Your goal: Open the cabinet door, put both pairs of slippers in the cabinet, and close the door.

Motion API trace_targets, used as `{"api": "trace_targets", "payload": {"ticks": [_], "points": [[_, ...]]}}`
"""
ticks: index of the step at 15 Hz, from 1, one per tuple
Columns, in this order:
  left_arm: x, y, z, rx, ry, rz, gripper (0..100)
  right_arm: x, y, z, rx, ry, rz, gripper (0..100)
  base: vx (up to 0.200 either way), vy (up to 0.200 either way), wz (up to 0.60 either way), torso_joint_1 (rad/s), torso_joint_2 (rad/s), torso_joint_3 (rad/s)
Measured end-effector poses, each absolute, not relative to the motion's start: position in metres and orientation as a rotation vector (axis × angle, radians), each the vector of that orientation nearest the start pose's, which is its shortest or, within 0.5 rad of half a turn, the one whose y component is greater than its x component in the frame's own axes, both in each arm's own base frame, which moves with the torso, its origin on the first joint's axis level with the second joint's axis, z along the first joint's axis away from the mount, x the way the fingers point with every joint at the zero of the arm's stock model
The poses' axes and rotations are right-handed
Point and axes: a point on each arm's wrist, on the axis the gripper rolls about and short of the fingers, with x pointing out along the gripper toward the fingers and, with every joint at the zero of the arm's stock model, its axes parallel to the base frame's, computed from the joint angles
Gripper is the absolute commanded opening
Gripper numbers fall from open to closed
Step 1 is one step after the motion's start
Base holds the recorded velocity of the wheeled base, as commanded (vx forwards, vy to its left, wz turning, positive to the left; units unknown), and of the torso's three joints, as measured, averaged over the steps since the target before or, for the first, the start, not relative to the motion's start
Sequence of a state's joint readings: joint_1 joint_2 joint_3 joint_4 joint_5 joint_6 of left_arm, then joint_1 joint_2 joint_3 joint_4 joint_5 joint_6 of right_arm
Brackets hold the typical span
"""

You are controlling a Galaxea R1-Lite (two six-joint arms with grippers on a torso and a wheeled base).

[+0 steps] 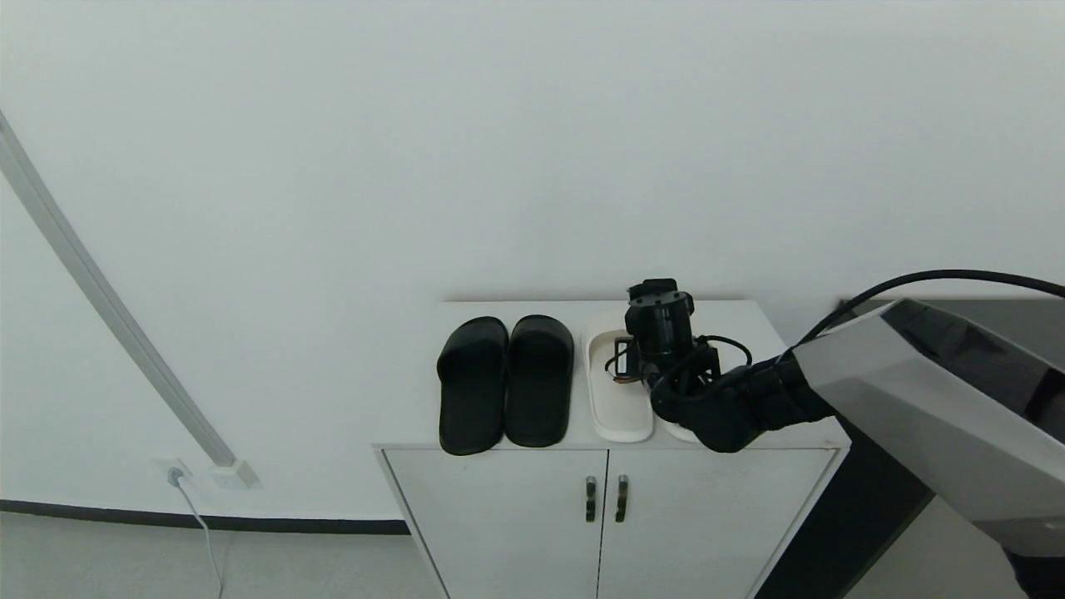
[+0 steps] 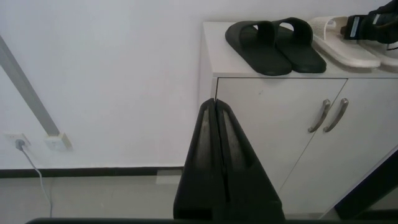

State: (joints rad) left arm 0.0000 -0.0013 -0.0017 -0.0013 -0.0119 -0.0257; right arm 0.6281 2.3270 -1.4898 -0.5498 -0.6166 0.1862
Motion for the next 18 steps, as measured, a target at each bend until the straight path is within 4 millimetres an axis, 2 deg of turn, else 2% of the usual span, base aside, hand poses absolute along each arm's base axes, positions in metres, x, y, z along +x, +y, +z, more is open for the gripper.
{"api": "trace_targets", "payload": {"ticks": [3,5,9,12,15,18], "points": [[-0.023,0.0,0.076,-0.026,-0.004,-0.012,0,0.365,0.258,0.13,0.01,0.242,0.012,0,0.0,0.0,0.0,0.0,0.0,0.0],[-0.023,0.0,0.076,-0.027,-0.004,-0.012,0,0.337,0.251,0.144,-0.007,0.258,0.067,0,0.0,0.0,0.0,0.0,0.0,0.0],[-0.023,0.0,0.076,-0.027,-0.004,-0.012,0,0.268,0.236,0.156,-0.034,0.291,0.324,0,0.0,0.0,0.0,0.0,0.0,0.0],[-0.023,0.0,0.076,-0.027,-0.004,-0.012,0,0.228,0.217,0.165,-0.021,0.31,0.562,0,0.0,0.0,0.0,0.0,0.0,0.0],[-0.023,0.0,0.076,-0.027,-0.004,-0.012,0,0.204,0.207,0.178,-0.005,0.292,0.662,0,0.0,0.0,0.0,0.0,0.0,0.0],[-0.023,0.0,0.076,-0.026,-0.004,-0.012,0,0.192,0.206,0.185,0.002,0.272,0.692,0,0.0,0.0,0.0,0.0,0.0,0.0]]}}
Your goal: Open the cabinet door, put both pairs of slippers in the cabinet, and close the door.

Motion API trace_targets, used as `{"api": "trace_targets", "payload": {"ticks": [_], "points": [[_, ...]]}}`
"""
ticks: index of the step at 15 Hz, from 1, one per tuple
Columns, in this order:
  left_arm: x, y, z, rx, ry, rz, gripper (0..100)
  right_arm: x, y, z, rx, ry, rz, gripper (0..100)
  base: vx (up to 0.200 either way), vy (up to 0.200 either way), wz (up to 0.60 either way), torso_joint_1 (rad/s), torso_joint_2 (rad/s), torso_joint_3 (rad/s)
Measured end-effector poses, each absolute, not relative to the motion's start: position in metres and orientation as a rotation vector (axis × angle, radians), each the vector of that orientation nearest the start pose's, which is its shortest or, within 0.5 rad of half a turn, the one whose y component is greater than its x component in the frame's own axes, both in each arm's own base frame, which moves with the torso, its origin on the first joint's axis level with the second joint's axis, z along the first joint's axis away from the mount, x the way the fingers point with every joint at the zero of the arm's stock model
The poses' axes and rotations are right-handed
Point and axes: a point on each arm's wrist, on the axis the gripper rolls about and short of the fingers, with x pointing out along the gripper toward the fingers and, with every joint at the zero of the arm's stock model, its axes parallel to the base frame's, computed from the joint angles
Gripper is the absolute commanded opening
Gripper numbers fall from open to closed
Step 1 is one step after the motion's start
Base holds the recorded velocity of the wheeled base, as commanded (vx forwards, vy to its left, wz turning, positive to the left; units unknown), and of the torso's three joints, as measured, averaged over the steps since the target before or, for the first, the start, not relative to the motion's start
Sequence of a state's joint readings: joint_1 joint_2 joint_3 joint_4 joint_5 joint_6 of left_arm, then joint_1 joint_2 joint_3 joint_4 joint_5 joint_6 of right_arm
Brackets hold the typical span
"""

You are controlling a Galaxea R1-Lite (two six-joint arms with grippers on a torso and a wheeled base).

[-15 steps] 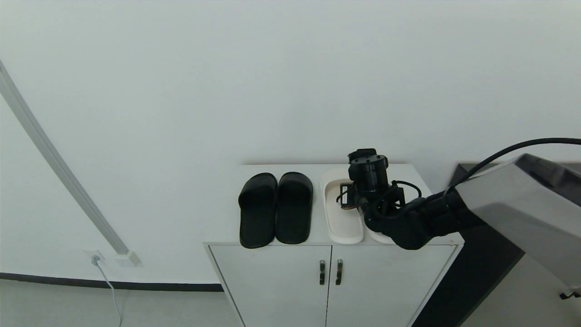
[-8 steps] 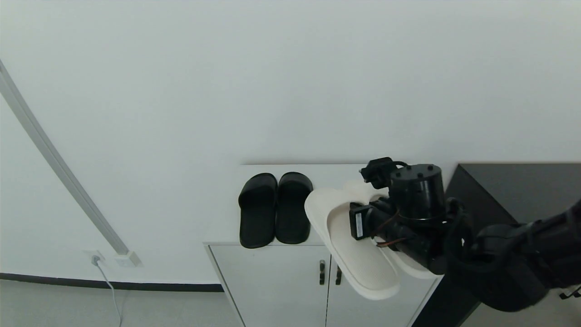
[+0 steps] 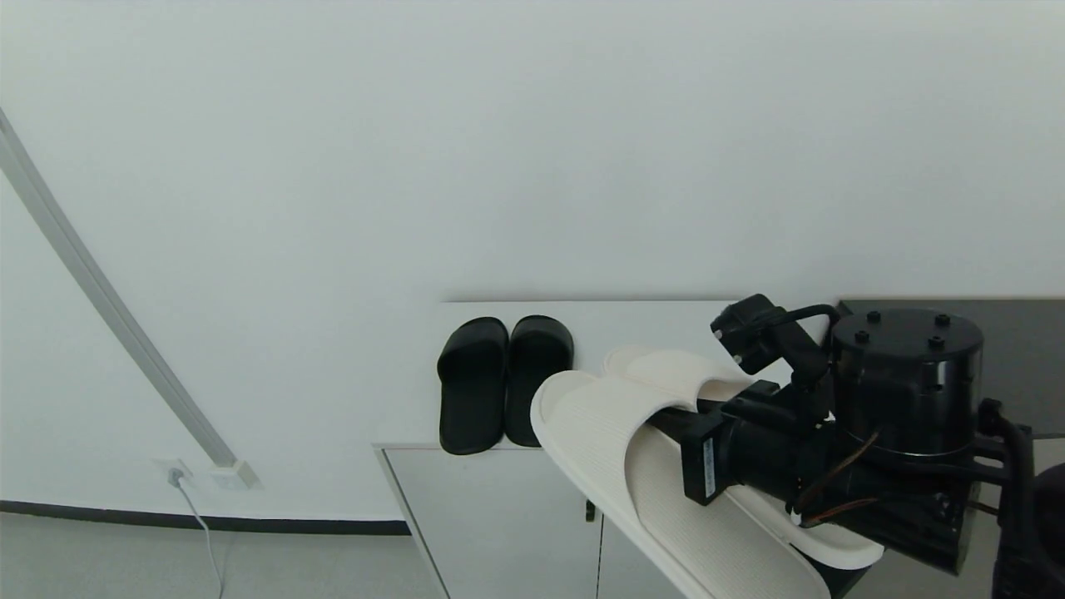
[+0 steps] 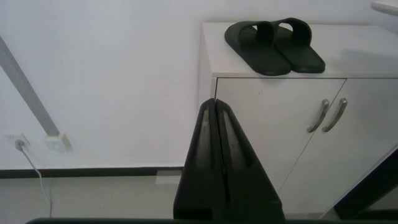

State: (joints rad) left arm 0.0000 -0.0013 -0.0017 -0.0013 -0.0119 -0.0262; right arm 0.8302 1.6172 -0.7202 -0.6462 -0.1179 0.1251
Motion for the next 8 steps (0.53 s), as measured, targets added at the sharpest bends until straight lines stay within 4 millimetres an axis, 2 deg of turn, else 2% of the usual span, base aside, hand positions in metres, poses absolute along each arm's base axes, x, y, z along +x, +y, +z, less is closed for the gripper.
{"api": "trace_targets", "payload": {"ticks": [4,8], "points": [[-0.023,-0.0003,0.076,-0.027,-0.004,-0.012,0,0.1861,0.2028,0.187,0.004,0.265,0.7,0,-0.2,0.0,0.0,0.008,0.0,0.002],[-0.023,-0.0003,0.0761,-0.026,-0.004,-0.012,0,0.1833,0.1982,0.1804,-0.005,0.282,0.693,0,0.0,0.0,0.0,0.0,0.0,0.0]]}}
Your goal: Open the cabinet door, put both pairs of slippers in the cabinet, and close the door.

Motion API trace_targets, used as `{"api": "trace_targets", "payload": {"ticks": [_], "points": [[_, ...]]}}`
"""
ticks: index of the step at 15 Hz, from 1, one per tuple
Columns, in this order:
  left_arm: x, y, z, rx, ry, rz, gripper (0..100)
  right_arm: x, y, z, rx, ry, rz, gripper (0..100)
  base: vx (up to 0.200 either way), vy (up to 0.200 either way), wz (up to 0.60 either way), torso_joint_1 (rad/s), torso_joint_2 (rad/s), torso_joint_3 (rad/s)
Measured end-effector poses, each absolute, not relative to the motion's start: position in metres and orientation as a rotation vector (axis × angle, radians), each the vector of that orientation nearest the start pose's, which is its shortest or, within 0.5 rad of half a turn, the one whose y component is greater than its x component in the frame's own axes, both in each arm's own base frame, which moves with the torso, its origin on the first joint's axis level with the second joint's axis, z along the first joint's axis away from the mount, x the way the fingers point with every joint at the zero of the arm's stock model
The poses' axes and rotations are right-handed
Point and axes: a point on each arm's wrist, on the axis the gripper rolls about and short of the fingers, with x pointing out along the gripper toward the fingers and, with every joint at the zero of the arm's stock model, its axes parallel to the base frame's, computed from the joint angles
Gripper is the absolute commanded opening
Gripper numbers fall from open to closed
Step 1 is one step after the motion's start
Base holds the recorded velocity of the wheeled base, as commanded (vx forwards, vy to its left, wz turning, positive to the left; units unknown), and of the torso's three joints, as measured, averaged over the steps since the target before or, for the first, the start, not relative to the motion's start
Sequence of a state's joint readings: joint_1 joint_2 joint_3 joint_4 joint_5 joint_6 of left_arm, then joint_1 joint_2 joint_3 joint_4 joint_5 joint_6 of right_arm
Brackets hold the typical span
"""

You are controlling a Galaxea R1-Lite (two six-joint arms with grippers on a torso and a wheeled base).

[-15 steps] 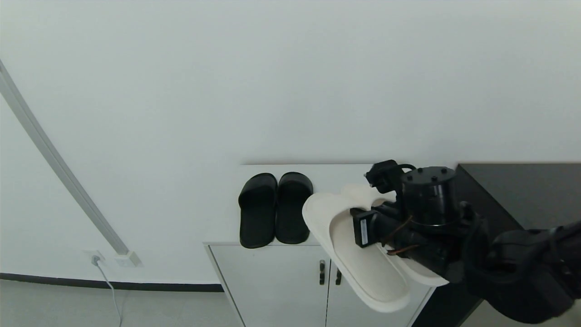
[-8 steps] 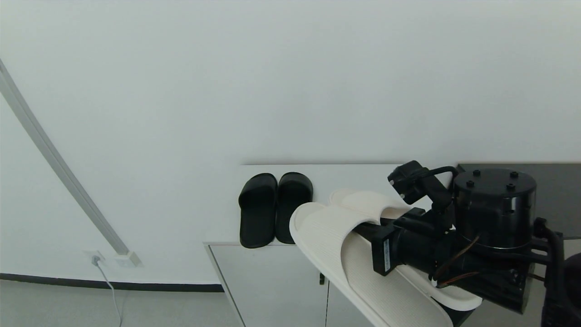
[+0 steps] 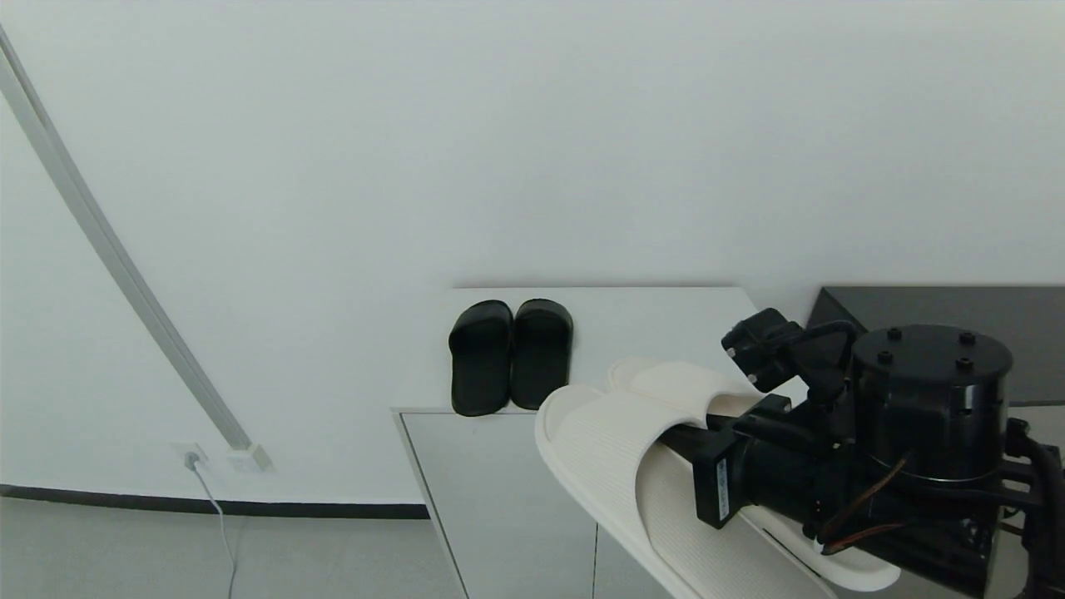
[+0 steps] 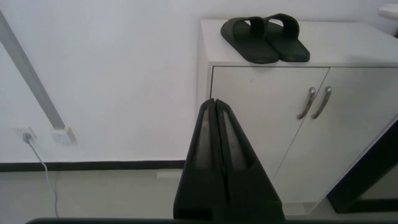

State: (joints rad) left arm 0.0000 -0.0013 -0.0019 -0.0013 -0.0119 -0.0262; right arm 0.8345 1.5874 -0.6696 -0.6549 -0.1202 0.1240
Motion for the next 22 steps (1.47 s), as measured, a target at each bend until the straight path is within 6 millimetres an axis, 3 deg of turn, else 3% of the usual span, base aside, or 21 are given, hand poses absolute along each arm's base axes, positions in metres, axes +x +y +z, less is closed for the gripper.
{"api": "trace_targets", "payload": {"ticks": [13,14,22], "points": [[-0.023,0.0,0.076,-0.023,-0.004,-0.012,0,0.18,0.191,0.169,-0.024,0.318,0.678,0,0.0,0.0,0.0,-0.03,0.07,0.037],[-0.023,0.0,0.076,-0.023,-0.005,-0.012,100,0.18,0.19,0.169,-0.024,0.319,0.677,0,0.0,0.0,0.0,-0.149,0.35,0.188],[-0.023,0.0,0.076,-0.022,-0.004,-0.01,100,0.18,0.191,0.166,-0.03,0.329,0.679,0,0.0,0.0,0.0,-0.166,0.38,0.207]]}}
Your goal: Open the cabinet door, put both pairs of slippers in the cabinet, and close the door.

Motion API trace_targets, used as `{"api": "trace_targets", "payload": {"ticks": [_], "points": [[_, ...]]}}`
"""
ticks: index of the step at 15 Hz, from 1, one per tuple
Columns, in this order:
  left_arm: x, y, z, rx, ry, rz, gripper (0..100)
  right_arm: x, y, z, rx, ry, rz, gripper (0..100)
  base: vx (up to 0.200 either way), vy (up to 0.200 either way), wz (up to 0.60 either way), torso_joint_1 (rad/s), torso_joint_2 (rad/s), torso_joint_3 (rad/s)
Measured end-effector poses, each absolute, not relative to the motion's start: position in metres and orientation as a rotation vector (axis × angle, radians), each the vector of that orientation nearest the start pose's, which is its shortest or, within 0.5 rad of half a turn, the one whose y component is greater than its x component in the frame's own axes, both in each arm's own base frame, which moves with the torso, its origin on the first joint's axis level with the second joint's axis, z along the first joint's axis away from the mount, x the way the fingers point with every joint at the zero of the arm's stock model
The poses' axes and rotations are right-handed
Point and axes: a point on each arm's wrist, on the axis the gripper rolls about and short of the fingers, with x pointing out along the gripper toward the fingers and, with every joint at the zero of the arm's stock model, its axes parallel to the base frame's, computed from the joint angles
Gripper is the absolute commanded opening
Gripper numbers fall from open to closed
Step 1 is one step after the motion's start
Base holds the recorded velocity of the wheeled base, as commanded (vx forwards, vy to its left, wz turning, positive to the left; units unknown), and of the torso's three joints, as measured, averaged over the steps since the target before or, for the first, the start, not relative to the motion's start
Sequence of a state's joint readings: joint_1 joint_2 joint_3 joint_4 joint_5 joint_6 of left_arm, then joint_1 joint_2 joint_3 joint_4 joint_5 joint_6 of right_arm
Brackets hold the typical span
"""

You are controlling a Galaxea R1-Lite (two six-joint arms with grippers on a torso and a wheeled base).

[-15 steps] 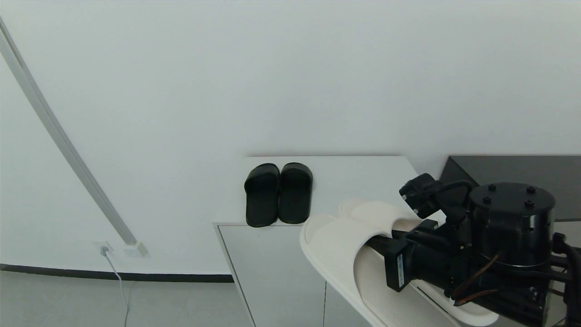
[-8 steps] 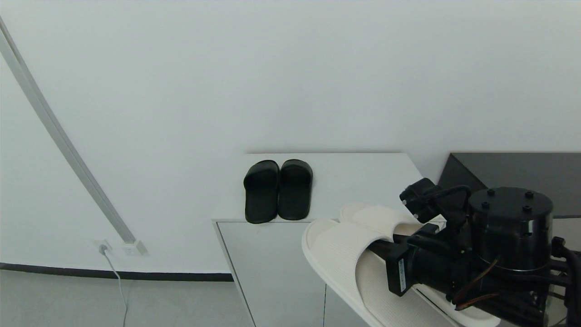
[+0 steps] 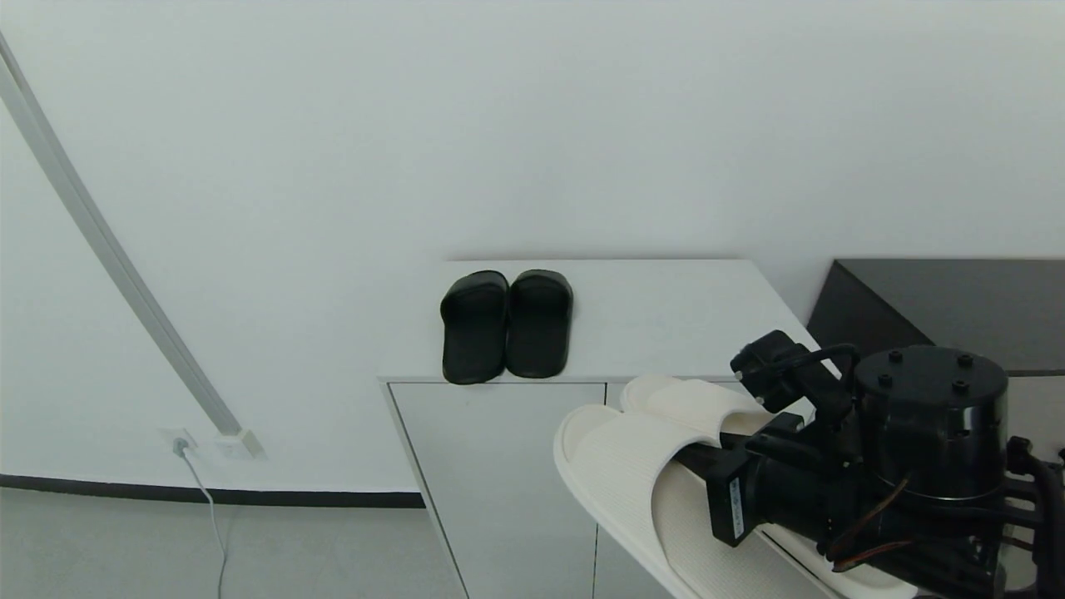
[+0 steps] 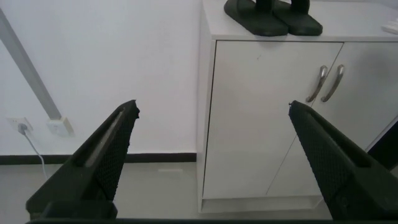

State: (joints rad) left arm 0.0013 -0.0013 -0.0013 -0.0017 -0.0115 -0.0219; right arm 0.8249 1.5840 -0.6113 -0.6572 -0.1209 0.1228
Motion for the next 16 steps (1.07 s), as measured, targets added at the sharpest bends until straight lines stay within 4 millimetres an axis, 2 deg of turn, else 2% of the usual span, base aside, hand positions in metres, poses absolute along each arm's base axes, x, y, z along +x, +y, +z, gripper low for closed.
{"api": "trace_targets", "payload": {"ticks": [16], "points": [[-0.023,-0.0003,0.0761,-0.023,-0.004,-0.01,100,0.178,0.1903,0.1612,-0.057,0.342,0.686,0,0.0,0.0,0.0,-0.206,0.52,0.315]]}}
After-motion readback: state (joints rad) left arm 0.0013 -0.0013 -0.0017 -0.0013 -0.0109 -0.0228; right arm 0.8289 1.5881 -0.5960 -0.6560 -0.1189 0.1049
